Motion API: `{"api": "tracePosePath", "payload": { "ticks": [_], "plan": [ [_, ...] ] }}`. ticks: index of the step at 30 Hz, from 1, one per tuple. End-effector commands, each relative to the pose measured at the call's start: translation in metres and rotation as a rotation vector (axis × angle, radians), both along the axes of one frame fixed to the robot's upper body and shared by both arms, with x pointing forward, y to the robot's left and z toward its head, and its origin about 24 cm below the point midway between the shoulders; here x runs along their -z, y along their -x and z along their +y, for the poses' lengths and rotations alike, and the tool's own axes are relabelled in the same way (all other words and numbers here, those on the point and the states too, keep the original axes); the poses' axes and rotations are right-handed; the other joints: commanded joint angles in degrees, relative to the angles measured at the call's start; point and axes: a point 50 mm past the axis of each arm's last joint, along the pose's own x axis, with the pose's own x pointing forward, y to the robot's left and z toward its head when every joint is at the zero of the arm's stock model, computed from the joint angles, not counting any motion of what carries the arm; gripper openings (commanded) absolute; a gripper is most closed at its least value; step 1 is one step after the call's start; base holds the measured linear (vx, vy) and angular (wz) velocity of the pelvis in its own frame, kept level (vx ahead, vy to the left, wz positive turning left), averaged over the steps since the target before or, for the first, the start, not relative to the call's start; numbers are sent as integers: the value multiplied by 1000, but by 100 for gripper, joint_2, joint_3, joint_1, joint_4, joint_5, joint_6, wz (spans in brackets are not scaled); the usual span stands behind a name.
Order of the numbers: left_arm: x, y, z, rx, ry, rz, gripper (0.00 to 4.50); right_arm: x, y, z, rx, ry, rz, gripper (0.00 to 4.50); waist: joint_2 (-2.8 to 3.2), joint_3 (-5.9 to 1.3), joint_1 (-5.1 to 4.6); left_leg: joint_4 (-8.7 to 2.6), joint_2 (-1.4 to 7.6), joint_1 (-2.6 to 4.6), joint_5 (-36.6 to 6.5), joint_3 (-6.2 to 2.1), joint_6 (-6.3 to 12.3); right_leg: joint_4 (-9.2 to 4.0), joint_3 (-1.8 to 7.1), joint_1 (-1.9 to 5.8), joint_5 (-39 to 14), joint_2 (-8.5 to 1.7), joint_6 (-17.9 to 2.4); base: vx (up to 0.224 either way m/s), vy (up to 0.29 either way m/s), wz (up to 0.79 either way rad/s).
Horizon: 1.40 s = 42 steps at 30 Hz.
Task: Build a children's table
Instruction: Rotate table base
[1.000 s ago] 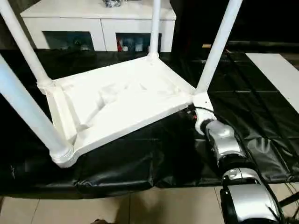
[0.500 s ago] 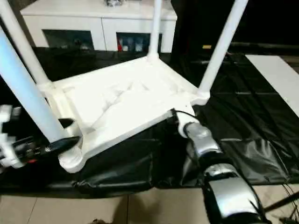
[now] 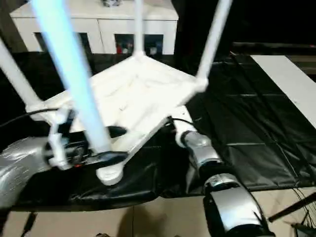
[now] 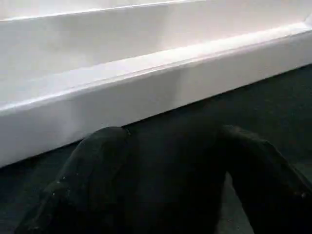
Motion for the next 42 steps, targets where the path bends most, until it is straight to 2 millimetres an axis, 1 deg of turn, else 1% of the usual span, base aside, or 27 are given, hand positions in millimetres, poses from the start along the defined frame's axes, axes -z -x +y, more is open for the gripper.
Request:
{"api": "tracePosePath", "payload": {
  "ticks": [1, 2, 3, 4, 6, 7, 9, 11, 14, 17, 18, 19, 21, 22, 23, 25, 26, 28, 29, 33, 34, 35, 36, 38, 40, 41, 42],
  "plan": [
    [-2, -2, -10, 41, -12, -31, 447, -12, -2, 23, -103, -50, -56, 355, 73, -371, 23, -523, 359, 203, -1759, -251, -365, -399, 278, 191, -951, -336, -1319, 0, 0, 0],
    [-3, -4, -13, 48, -13, -35, 447, -12, -1, 26, -119, -55, -56, 355, 73, -372, 14, -522, 362, 190, -1708, -255, -352, -382, 276, 203, -860, -339, -1352, 0, 0, 0],
    [-3, -7, -17, 54, -12, -41, 447, -12, 0, 29, -143, -64, -58, 355, 73, -379, 13, -518, 363, 200, -1683, -249, -340, -382, 273, 203, -818, -337, -1369, 0, 0, 0],
    [-5, -14, -24, 65, -14, -55, 447, -13, 2, 35, -187, -85, -59, 355, 105, -374, 25, -507, 356, 223, -1686, -232, -306, -404, 274, 185, -803, -326, -1393, 0, 0, 0],
    [-5, -16, -26, 67, -16, -60, 447, -13, 3, 37, -202, -93, -59, 355, 108, -375, 44, -516, 366, 223, -1738, -236, -321, -393, 266, 193, -813, -325, -1416, 0, 0, 0],
    [-6, -18, -28, 69, -16, -66, 447, -14, 4, 39, -219, -101, -61, 355, 110, -375, 31, -523, 371, 202, -1753, -255, -337, -383, 265, 214, -805, -342, -1426, 0, 0, 0],
    [-8, -23, -38, 88, -4, -79, 447, -14, 7, 46, -286, -134, -56, 355, 132, -381, 48, -514, 376, 223, -1756, -249, -342, -383, 262, 206, -731, -336, -1449, 0, 0, 0],
    [-10, -26, -49, 106, 11, -92, 447, -15, 11, 52, -348, -157, -54, 355, 129, -384, 53, -516, 378, 208, -1716, -247, -305, -374, 261, 219, -622, -339, -1497, 0, 0, 0],
    [-10, -30, -59, 115, 7, -111, 447, -14, 15, 56, -394, -174, -54, 355, 108, -380, 55, -521, 385, 202, -1779, -254, -284, -396, 263, 230, -710, -355, -1501, 0, 0, 0],
    [-12, -32, -72, 151, 20, -125, 447, -15, 19, 60, -456, -205, -48, 355, 110, -382, 56, -518, 389, 196, -1722, -256, -239, -391, 260, 236, -639, -359, -1541, 0, 0, 0],
    [-12, -33, -78, 168, 22, -130, 447, -15, 21, 62, -479, -214, -45, 355, 126, -381, 61, -517, 385, 197, -1729, -254, -226, -397, 258, 237, -648, -356, -1544, 0, 0, 0],
    [-12, -34, -85, 177, 20, -144, 447, -15, 22, 62, -502, -217, -43, 355, 114, -380, 62, -519, 391, 201, -1759, -254, -213, -407, 258, 237, -662, -355, -1547, 0, 0, 0],
    [-11, -36, -91, 178, 16, -155, 447, -15, 23, 62, -507, -210, -45, 355, 130, -379, 64, -521, 389, 201, -1772, -258, -222, -404, 254, 234, -663, -354, -1564, 0, 0, 0],
    [-10, -39, -93, 165, 6, -168, 447, -15, 22, 61, -495, -202, -48, 355, 111, -379, 56, -522, 389, 189, -1789, -264, -220, -413, 254, 245, -699, -369, -1562, 0, 0, 0],
    [-10, -39, -94, 161, 3, -172, 447, -15, 22, 60, -491, -199, -49, 355, 114, -383, 42, -523, 388, 185, -1795, -269, -210, -423, 254, 247, -704, -371, -1564, 0, 0, 0],
    [-8, -45, -98, 129, -14, -195, 447, -16, 19, 56, -462, -199, -54, 355, 105, -383, 45, -513, 389, 194, -1801, -265, -177, -434, 259, 241, -710, -378, -1577, 0, 0, 0],
    [-7, -47, -98, 112, -25, -204, 447, -16, 19, 54, -458, -198, -57, 355, 132, -388, 55, -509, 393, 190, -1774, -270, -175, -421, 258, 250, -671, -386, -1587, 0, 0, 0],
    [-6, -51, -98, 85, -40, -214, 447, -16, 18, 51, -445, -190, -62, 355, 112, -395, 42, -508, 393, 189, -1736, -271, -138, -421, 251, 251, -546, -373, -1595, 0, 0, 0],
    [-3, -56, -98, 31, -69, -240, 447, -16, 16, 46, -417, -166, -75, 355, 130, -389, 45, -511, 393, 187, -1749, -275, -115, -430, 245, 243, -545, -372, -1607, 0, 0, 0],
    [2, -73, -92, -123, -153, -286, 447, -21, 5, 26, -269, -117, -126, 355, 102, -388, 56, -510, 394, 206, -1835, -282, -149, -449, 255, 233, -677, -393, -1566, 0, 0, 0],
    [3, -73, -87, -126, -159, -292, 447, -26, 1, 13, -227, -135, -141, 355, 77, -392, 67, -506, 390, 204, -1775, -285, -127, -449, 252, 255, -650, -396, -1555, 0, 0, 0],
    [3, -72, -87, -125, -158, -292, 447, -27, 0, 12, -223, -138, -143, 355, 92, -393, 75, -498, 393, 190, -1700, -279, -59, -434, 258, 253, -591, -409, -1578, 0, 0, 0],
    [3, -72, -86, -125, -158, -293, 447, -27, 0, 11, -223, -138, -143, 355, 92, -393, 75, -498, 393, 190, -1700, -279, -59, -434, 258, 253, -591, -409, -1578, 0, 0, 0],
    [7, -70, -78, -126, -160, -291, 447, -34, -2, -9, -214, -140, -163, 355, 105, -401, 118, -481, 402, 184, -1482, -264, 69, -407, 242, 258, -347, -396, -1638, 0, 0, 0],
    [13, -68, -68, -124, -179, -277, 447, -38, -1, -24, -219, -126, -175, 355, 96, -397, 148, -464, 401, 175, -1369, -248, 157, -394, 235, 266, -273, -389, -1657, 0, 0, 0],
    [13, -68, -68, -124, -179, -277, 447, -38, -1, -24, -219, -126, -175, 355, 119, -392, 170, -460, 398, 176, -1353, -242, 176, -401, 231, 259, -319, -382, -1641, 0, 0, 0],
    [15, -68, -65, -125, -190, -273, 447, -39, -1, -28, -220, -116, -179, 355, 122, -390, 186, -461, 401, 181, -1354, -242, 167, -398, 230, 254, -349, -382, -1634, 0, 0, 0]
  ]
}}
